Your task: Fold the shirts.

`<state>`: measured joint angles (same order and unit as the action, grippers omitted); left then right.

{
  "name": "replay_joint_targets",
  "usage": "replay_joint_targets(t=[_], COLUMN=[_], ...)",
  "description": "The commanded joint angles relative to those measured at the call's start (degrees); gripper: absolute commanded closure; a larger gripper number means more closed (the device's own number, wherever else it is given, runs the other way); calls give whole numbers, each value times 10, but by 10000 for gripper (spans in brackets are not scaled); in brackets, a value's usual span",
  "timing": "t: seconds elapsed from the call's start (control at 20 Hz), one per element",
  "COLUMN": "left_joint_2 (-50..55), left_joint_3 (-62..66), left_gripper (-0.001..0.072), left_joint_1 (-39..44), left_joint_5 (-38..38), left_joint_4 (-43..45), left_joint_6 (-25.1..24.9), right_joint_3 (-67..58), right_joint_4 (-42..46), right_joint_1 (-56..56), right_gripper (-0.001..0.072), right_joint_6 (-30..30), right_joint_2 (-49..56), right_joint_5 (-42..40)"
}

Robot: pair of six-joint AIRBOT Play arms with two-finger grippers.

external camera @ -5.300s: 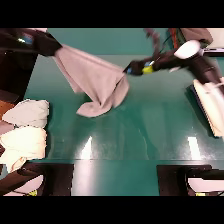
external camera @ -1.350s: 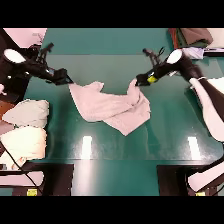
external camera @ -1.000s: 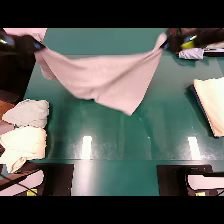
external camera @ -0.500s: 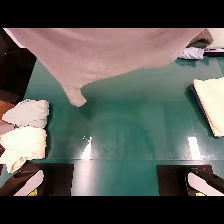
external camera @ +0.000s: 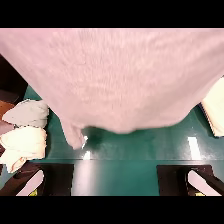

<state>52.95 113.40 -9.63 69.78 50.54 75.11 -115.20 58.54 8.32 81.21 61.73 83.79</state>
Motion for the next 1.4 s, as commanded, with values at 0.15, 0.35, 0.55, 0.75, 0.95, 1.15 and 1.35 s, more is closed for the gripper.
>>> replay_joint_targets(t=[0.15, 0.35, 0.55, 0.75, 0.95, 1.15, 1.35], left_joint_2=[108, 238, 329, 338, 338, 320, 230], left_joint_3=[-245, -325, -325, -322, -304, -267, -401], left_gripper=[684, 683, 683, 680, 163, 164, 163], left_joint_1=[66, 142, 137, 124, 105, 37, -10], left_joint_5=[63, -15, -100, -152, -120, 20, 46], left_joint_4=[29, 137, 137, 139, 137, 124, 125], left_joint_6=[8, -10, -10, -9, 5, 16, 14], right_joint_3=[97, 189, 198, 159, 120, 139, 294], right_joint_4=[141, 162, 162, 160, 144, 28, 9], right_joint_1=[-110, -150, -150, -144, -131, -91, -64], right_gripper=[700, 699, 699, 698, 348, 347, 347], right_joint_6=[26, 26, 45, 49, 64, 25, -9], right_joint_2=[182, 265, 316, 341, 354, 330, 239], right_joint_5=[105, 8, -80, -128, -122, -43, -12])
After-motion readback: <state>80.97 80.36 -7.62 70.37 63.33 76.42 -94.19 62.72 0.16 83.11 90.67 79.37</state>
